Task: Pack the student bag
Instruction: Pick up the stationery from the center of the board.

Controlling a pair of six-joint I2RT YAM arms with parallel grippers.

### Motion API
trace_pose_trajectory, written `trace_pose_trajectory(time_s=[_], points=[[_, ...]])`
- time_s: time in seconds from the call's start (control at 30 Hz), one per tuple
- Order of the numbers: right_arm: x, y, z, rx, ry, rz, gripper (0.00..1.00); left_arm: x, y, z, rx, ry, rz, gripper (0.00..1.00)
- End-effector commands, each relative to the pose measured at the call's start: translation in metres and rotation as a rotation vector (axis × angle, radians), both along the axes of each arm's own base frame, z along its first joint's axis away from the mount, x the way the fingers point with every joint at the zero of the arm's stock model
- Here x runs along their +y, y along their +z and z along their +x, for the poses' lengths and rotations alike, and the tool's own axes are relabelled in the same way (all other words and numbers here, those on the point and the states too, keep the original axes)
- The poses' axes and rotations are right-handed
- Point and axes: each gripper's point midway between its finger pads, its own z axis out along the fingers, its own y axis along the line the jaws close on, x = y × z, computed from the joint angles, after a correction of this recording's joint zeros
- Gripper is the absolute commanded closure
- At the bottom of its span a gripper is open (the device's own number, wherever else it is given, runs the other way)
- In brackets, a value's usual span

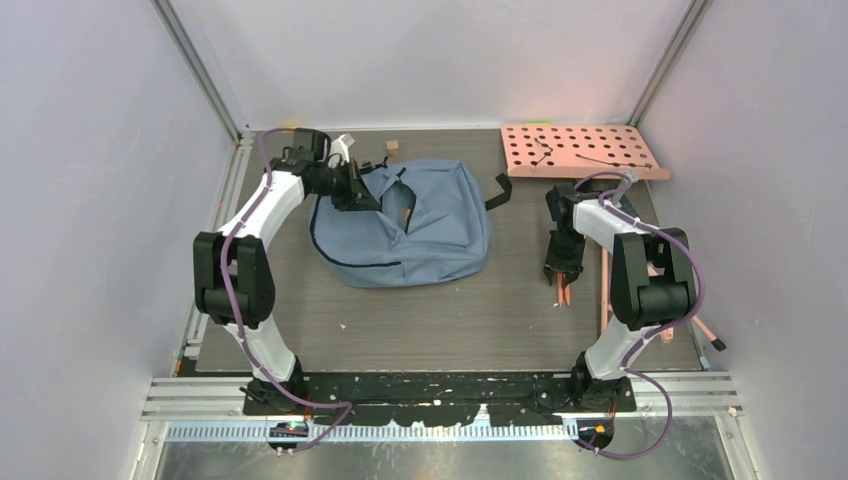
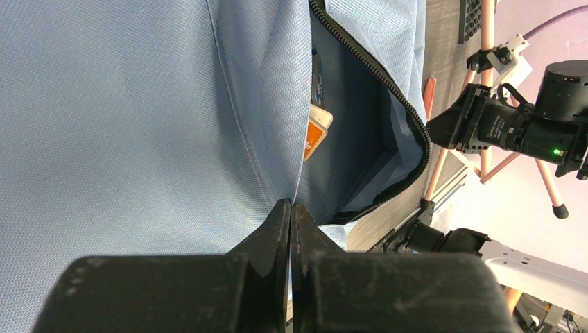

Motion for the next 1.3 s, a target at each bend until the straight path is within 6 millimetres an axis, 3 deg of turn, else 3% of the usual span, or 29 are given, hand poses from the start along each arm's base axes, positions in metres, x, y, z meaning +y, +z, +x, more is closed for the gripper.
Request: trace_pose_trajectory(time_s=[0.0,0.33,0.57,0.73,0.9,1.1,1.27], points=[[-0.004,0.002,0.011,-0.023,0.003,-0.007,0.63,0.006,0.027,0.005,-0.069,0.009,-0.008,1.0],[0.002,-0.006,0.012,0.0,0.012,0.025,0.64,0.006,0.025,0.007,-0.065,0.01,-0.008,1.0],[0.016,-0.011,0.018,0.01,0.059,0.03,0.71,0.005,0.024,0.006,-0.062,0.008,-0.01,1.0],[0.015,-0.014,0.018,0.017,0.035,0.006,0.76,0.007,0.025,0.006,-0.065,0.01,-0.005,1.0],[0.015,-0.012,0.018,0.01,0.044,0.006,0.87,0.006,0.026,0.007,-0.068,0.01,-0.007,1.0],[0.019,0.018,0.031,-0.063,0.061,0.016,0.99,0.007,0.028,0.007,-0.072,0.011,-0.01,1.0],[0.049,0.076,0.063,-0.234,0.12,0.078,0.99,0.006,0.029,0.007,-0.076,0.008,-0.016,1.0]])
